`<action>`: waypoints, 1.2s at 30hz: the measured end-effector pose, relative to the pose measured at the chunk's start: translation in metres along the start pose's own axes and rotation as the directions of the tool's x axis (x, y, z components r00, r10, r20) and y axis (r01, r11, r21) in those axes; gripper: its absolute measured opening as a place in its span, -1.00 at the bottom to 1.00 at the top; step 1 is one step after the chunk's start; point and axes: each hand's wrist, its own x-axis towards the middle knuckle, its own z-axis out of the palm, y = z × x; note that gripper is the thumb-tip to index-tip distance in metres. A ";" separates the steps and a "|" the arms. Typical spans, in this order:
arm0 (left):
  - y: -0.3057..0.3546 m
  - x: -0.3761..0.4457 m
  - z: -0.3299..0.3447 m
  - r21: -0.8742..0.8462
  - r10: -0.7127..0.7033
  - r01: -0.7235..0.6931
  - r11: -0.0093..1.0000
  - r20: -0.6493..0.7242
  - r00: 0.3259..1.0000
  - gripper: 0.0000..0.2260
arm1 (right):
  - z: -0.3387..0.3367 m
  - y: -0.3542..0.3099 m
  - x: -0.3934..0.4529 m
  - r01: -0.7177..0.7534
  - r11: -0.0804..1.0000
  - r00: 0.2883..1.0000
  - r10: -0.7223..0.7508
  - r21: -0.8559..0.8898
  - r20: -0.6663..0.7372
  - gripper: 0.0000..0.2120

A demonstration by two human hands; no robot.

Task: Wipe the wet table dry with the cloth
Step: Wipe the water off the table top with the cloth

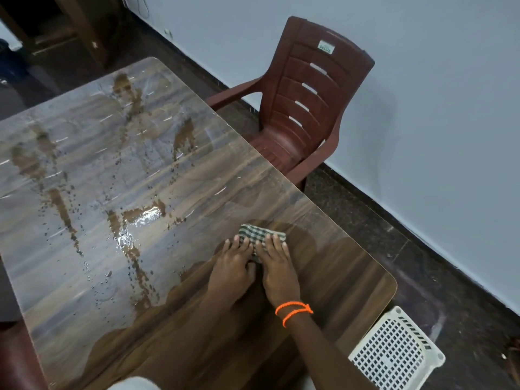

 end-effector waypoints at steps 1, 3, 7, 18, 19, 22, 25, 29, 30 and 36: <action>0.005 -0.009 0.004 -0.009 0.004 -0.004 1.000 0.001 1.000 -0.51 | -0.002 0.001 -0.012 0.013 1.000 1.000 -0.013 0.013 -0.002 -0.52; 0.020 -0.024 0.013 -0.024 0.022 -0.022 0.999 0.020 1.000 -0.48 | -0.008 0.013 -0.034 0.029 1.000 1.000 -0.029 0.011 -0.007 -0.51; 0.053 -0.026 0.030 -0.025 0.135 -0.134 0.991 0.082 0.987 -0.50 | -0.029 0.052 -0.065 0.006 1.000 0.999 -0.006 0.000 -0.043 -0.48; 0.068 0.069 0.023 0.086 0.177 -0.189 0.978 0.130 0.976 -0.50 | -0.047 0.087 0.016 -0.191 0.981 0.979 0.192 0.015 -0.068 -0.51; 0.063 0.074 0.020 0.083 0.163 -0.174 0.981 0.120 0.979 -0.50 | -0.044 0.082 0.026 -0.180 0.984 0.982 0.180 0.015 -0.064 -0.51; 0.049 0.079 0.011 0.036 0.096 -0.099 0.994 0.080 0.992 -0.51 | -0.036 0.069 0.047 -0.135 0.991 0.990 0.135 -0.002 -0.036 -0.50; 0.044 0.068 0.008 0.002 0.066 -0.066 0.998 0.032 0.997 -0.52 | -0.030 0.058 0.042 -0.088 0.996 0.995 0.088 0.000 -0.039 -0.52; 0.055 0.042 0.015 -0.058 0.132 -0.130 0.990 0.037 0.991 -0.52 | -0.033 0.060 0.001 -0.056 0.998 0.996 0.057 0.011 -0.070 -0.53; 0.061 0.037 0.020 -0.058 0.164 -0.162 0.985 0.046 0.985 -0.52 | -0.034 0.065 -0.011 -0.062 0.998 0.995 0.063 0.008 -0.076 -0.52; 0.100 0.052 0.050 0.004 0.364 -0.371 0.929 0.179 0.914 -0.49 | -0.066 0.114 -0.047 -0.160 0.986 0.984 0.157 -0.036 -0.088 -0.52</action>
